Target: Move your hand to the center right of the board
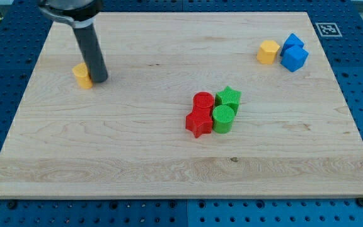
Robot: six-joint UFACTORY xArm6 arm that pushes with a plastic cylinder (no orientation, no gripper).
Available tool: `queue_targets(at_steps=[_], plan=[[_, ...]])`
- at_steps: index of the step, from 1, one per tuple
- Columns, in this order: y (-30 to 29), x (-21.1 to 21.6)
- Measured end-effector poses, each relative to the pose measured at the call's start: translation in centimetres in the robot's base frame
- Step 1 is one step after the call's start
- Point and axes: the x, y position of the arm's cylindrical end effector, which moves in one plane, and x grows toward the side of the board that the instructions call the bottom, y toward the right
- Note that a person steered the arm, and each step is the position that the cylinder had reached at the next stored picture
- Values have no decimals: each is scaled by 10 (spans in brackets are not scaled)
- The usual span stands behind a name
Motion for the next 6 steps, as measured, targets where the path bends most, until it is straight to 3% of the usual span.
queue_targets(at_steps=[2,6], plan=[[20,0],[356,5]])
